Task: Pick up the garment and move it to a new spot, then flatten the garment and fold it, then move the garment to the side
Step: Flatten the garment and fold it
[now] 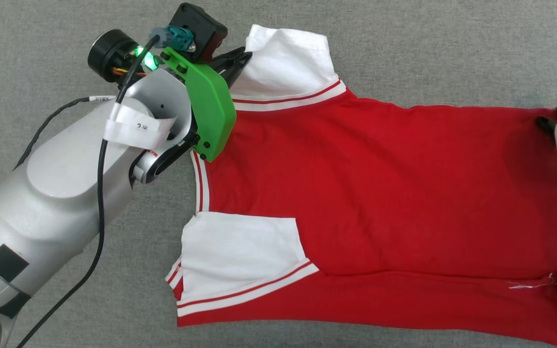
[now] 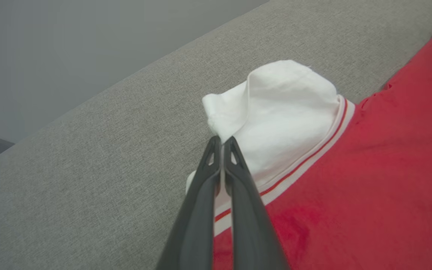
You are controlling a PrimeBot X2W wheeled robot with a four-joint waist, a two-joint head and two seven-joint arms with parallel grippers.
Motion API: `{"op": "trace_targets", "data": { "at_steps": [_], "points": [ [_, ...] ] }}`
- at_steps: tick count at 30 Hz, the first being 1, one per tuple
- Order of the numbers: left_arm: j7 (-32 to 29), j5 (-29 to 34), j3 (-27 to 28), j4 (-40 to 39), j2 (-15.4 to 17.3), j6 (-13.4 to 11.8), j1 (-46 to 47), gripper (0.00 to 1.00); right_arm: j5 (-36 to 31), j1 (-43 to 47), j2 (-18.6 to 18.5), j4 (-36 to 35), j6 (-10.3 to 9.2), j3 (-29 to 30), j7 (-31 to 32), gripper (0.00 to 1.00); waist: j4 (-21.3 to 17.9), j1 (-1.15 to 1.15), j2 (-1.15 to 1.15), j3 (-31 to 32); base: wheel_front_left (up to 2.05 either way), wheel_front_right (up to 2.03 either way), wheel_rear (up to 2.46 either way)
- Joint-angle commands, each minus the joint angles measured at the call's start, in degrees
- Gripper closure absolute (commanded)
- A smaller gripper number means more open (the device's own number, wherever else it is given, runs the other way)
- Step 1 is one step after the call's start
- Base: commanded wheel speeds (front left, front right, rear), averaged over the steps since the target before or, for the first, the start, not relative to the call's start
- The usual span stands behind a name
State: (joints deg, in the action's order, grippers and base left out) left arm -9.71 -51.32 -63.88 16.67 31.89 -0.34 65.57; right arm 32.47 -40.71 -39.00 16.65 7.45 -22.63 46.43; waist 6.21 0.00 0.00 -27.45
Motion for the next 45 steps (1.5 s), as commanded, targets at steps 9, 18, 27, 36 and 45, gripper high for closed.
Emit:
{"op": "trace_targets", "data": {
  "at_steps": [9,18,27,36,45],
  "points": [
    [1.61,-0.79,-0.39,3.56,-0.42,-0.27,-4.13,1.0,1.78,1.6,1.57,2.89,0.03,-0.07,-11.89,1.0,-1.28,0.0,0.0,4.16,0.0,0.0,0.0],
    [3.98,-3.3,-0.7,4.51,-0.52,-1.53,-10.68,1.0,4.67,9.28,1.84,2.49,0.03,2.39,-23.63,1.0,-1.82,0.0,0.0,10.4,0.0,0.0,0.0],
    [5.19,-4.87,-2.45,-0.23,1.5,-5.3,-19.89,1.0,6.34,20.25,2.33,-1.73,0.03,4.61,-34.81,1.0,-1.54,0.0,0.0,14.92,0.0,0.0,0.0],
    [5.16,-5.7,-5.0,-5.74,3.6,-9.32,-28.31,1.0,7.22,30.71,0.75,-6.0,0.03,4.24,-37.55,1.0,-1.2,0.0,0.0,17.9,0.0,0.0,0.0],
    [6.2,-6.12,-5.97,-7.04,5.08,-11.37,-33.3,1.0,8.08,36.16,-1.41,-8.24,0.03,4.93,-35.54,1.0,-1.29,0.0,0.0,20.14,0.0,0.0,0.0]
  ]
}}
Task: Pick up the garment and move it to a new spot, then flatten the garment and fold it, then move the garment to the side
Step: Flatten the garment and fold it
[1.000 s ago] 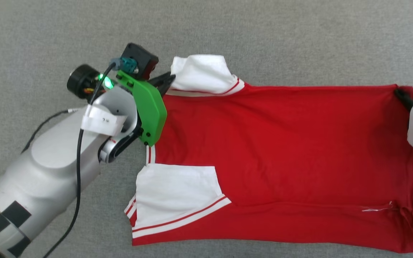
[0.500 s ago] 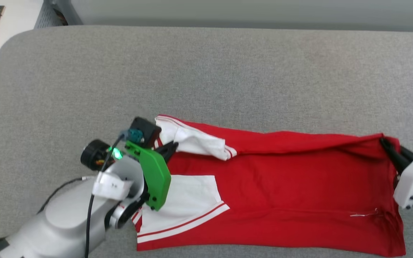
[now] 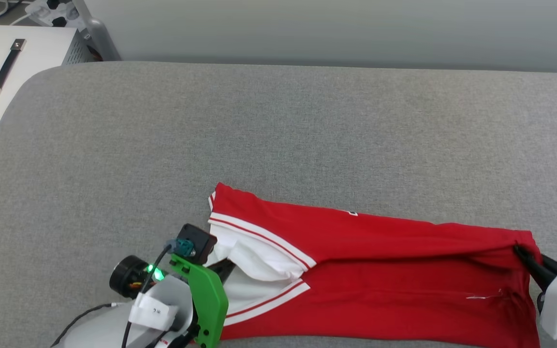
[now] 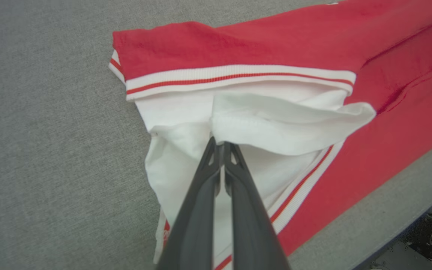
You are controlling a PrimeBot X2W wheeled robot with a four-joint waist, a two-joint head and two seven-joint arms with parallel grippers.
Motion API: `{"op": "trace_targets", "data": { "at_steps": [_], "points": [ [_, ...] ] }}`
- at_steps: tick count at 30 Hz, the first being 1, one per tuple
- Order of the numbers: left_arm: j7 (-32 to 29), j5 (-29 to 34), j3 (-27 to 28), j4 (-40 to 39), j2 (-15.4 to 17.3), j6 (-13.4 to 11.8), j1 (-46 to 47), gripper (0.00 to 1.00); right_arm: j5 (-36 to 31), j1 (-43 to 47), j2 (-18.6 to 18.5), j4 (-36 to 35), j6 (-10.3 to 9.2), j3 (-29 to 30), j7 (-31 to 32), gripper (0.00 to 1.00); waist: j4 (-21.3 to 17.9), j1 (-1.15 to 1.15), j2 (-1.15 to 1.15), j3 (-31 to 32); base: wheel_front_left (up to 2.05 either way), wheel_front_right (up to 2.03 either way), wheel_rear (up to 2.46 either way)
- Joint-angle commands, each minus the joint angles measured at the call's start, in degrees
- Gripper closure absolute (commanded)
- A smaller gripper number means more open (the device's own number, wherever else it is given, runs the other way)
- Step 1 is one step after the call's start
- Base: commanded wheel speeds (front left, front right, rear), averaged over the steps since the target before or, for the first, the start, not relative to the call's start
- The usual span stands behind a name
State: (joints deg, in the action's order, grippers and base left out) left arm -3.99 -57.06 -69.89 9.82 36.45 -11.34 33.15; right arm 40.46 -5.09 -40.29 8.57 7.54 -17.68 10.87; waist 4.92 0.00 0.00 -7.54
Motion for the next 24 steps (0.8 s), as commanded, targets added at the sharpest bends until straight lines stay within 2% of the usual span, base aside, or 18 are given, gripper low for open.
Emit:
{"op": "trace_targets", "data": {
  "at_steps": [1,11,18,19,20,21,22,23,24],
  "points": [
    [0.28,-0.32,-0.19,-0.2,0.58,-0.44,-1.31,1.0,-0.01,1.05,-0.49,-0.34,-0.05,-0.25,0.53,1.0,0.01,0.0,0.0,0.4,0.0,0.0,0.0],
    [0.15,1.2,-1.5,2.62,-1.25,-0.14,-3.03,1.0,-1.62,2.79,-3.54,-2.07,-0.05,-3.79,3.53,1.0,0.11,0.0,0.0,-0.14,0.0,0.0,0.0],
    [0.93,1.61,-1.69,5.44,-3.06,0.8,-2.79,1.0,-4.33,1.57,-3.75,-0.63,-0.05,-6.3,4.11,1.0,0.09,0.0,0.0,-1.35,0.0,0.0,0.0],
    [0.99,1.65,-1.71,5.75,-3.24,0.91,-2.72,1.0,-4.47,1.37,-3.69,-0.36,-0.05,-6.58,4.23,0.88,0.09,0.0,0.0,-1.45,0.0,0.0,0.0],
    [1.04,1.68,-1.73,6.08,-3.41,1.0,-2.66,0.93,-4.72,1.15,-3.66,-0.12,-0.05,-6.83,4.24,0.46,0.09,0.0,0.0,-1.53,0.0,0.0,0.0],
    [1.11,1.77,-1.76,6.48,-3.61,1.12,-2.61,0.54,-4.92,0.92,-3.58,0.21,-0.05,-7.14,4.27,0.0,0.09,0.0,0.0,-1.57,0.0,0.0,0.0],
    [1.16,1.91,-1.81,6.93,-3.81,1.23,-2.61,0.05,-4.73,0.76,-3.43,0.52,-0.05,-7.55,4.49,0.0,0.12,0.0,0.0,-1.5,0.0,0.0,0.0],
    [0.98,1.9,-1.86,7.35,-3.96,1.25,-2.7,0.0,-4.53,0.65,-3.35,0.71,-0.05,-7.86,4.62,0.0,0.14,0.0,0.0,-1.4,0.0,0.0,0.0],
    [0.68,1.78,-1.92,7.84,-4.14,1.26,-2.87,0.0,-4.28,0.54,-3.28,0.93,-0.05,-8.15,4.7,0.0,0.16,0.0,0.0,-1.14,0.0,0.0,0.0]
  ]
}}
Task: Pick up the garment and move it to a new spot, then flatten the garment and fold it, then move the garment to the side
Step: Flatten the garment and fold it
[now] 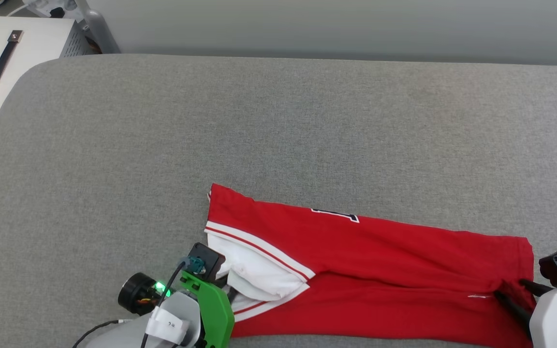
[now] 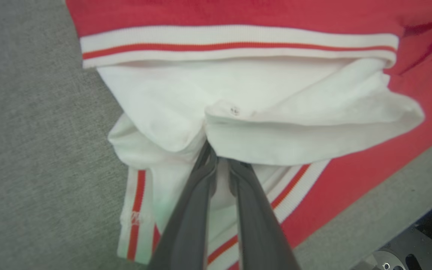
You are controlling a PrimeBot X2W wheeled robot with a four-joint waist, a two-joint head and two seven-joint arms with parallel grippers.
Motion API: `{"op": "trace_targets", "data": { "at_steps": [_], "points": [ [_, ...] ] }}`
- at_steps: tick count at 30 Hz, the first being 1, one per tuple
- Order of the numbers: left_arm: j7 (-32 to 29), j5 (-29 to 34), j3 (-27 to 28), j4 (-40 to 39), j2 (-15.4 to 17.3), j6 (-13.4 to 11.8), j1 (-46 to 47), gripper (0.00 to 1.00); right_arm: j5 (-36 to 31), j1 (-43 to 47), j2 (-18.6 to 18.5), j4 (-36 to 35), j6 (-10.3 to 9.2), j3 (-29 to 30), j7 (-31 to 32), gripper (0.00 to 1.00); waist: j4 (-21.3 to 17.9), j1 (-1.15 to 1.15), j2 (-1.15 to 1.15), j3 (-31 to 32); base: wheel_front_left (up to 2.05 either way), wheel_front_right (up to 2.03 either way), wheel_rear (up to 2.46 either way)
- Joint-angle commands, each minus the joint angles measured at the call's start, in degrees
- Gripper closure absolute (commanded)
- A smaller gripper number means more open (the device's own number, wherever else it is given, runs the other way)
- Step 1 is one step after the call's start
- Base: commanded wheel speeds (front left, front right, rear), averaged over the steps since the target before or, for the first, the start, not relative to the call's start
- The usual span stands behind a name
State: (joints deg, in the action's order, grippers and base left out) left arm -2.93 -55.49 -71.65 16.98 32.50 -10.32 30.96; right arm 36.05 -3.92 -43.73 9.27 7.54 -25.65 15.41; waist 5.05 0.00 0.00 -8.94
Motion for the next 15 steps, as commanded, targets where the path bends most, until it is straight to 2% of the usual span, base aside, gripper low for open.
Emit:
{"op": "trace_targets", "data": {
  "at_steps": [1,7,15],
  "points": [
    [-0.57,0.14,-0.21,0.98,-0.3,0.29,-0.83,0.0,0.38,-0.68,0.19,0.37,-0.05,-0.39,0.26,0.0,0.04,0.0,0.0,0.58,0.0,0.0,0.0],
    [0.51,-0.67,0.29,1.26,0.1,-0.27,-2.43,0.0,3.65,0.52,-0.09,0.05,-0.05,0.56,2.43,0.0,0.18,0.0,0.0,4.14,0.0,0.0,0.0],
    [5.0,-2.39,4.03,-4.5,3.54,-3.42,-4.61,0.0,7.35,4.53,0.77,-5.59,-0.05,8.73,9.61,0.0,0.55,0.0,0.0,7.5,0.0,0.0,0.0]
  ]
}}
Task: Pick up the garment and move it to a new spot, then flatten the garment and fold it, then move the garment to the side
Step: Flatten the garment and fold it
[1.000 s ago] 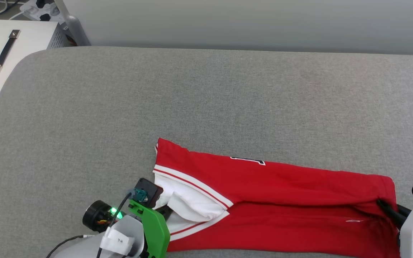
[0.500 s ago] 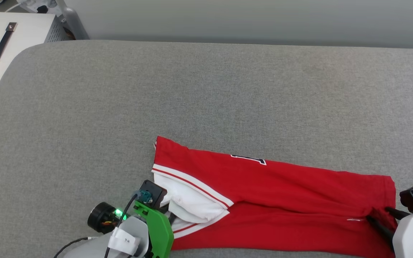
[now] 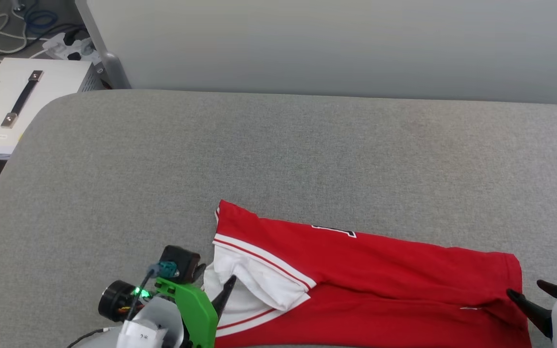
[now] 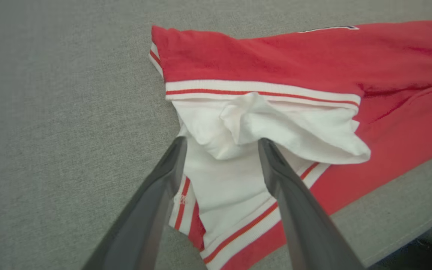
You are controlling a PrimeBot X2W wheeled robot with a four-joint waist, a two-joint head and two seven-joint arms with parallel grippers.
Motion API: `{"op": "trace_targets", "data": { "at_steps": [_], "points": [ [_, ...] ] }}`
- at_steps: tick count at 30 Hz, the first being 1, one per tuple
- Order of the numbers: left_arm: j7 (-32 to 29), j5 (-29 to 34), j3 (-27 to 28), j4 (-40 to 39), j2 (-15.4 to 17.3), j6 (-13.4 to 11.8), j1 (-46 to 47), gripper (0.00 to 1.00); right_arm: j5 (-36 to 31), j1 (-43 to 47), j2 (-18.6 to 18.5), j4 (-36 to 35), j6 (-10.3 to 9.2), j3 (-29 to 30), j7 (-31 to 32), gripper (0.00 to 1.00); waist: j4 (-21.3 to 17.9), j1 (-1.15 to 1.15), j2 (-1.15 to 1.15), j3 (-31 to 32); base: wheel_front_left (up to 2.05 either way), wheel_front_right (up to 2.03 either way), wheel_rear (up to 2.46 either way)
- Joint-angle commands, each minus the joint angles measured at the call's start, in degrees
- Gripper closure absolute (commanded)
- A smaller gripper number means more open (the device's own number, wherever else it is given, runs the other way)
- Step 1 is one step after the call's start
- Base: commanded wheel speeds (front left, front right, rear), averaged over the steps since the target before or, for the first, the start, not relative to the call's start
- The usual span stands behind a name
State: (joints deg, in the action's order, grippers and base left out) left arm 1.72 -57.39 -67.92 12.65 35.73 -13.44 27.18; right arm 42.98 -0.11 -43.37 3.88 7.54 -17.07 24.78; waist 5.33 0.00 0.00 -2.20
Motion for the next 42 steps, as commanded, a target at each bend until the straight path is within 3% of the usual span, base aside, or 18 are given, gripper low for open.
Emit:
{"op": "trace_targets", "data": {
  "at_steps": [1,9,10,11,13,16,22,32,42],
  "points": [
    [1.22,-0.74,1.08,-1.14,0.77,-0.9,-1.05,0.0,0.64,1.4,0.79,-0.88,-0.05,1.71,1.55,0.0,0.38,0.0,0.0,0.91,0.0,0.0,0.0],
    [11.54,-0.37,8.02,-5.3,1.66,-4.8,-2.71,0.0,-0.53,4.97,6.35,-3.91,-0.05,12.75,10.0,0.0,1.35,0.0,0.0,0.49,0.0,0.0,0.0],
    [13.07,2.28,11.64,-5.89,0.69,-5.5,-3.65,0.0,-2.08,5.33,9.8,-3.78,-0.05,16.83,13.15,0.0,1.86,0.0,0.0,-0.18,0.0,0.0,0.0],
    [13.23,8.06,18.84,-8.1,-1.32,-6.0,-5.21,0.0,-4.04,5.21,13.14,-3.58,-0.05,20.08,15.82,0.0,2.39,0.0,0.0,-1.11,0.0,0.0,0.0],
    [13.25,12.96,24.07,-9.98,-2.94,-5.41,-7.45,0.0,-5.6,4.93,15.46,-3.22,-0.05,22.19,17.54,0.0,2.69,0.0,0.0,-1.72,0.0,0.0,0.0],
    [13.26,21.39,30.54,-12.33,-5.02,-3.21,-10.75,0.0,-8.89,4.11,18.81,-2.55,-0.05,25.45,19.51,0.0,3.12,0.0,0.0,-2.7,0.0,0.0,0.0],
    [13.27,31.28,39.96,-12.95,-9.7,2.77,-16.63,0.0,-13.96,2.39,24.02,-1.37,-0.05,30.19,21.67,0.0,3.74,0.0,0.0,-4.1,0.0,0.0,0.0],
    [13.27,38.61,49.67,-9.96,-16.86,11.27,-20.36,0.0,-18.21,1.51,27.76,1.6,-0.05,33.02,22.6,0.0,4.39,0.0,0.0,-5.95,0.0,0.0,0.0],
    [13.28,43.45,55.41,-7.98,-21.71,16.83,-20.6,0.0,-17.19,1.32,29.81,4.92,-0.05,29.69,21.29,0.0,4.41,0.0,0.0,-7.46,0.0,0.0,0.0]
  ]
}}
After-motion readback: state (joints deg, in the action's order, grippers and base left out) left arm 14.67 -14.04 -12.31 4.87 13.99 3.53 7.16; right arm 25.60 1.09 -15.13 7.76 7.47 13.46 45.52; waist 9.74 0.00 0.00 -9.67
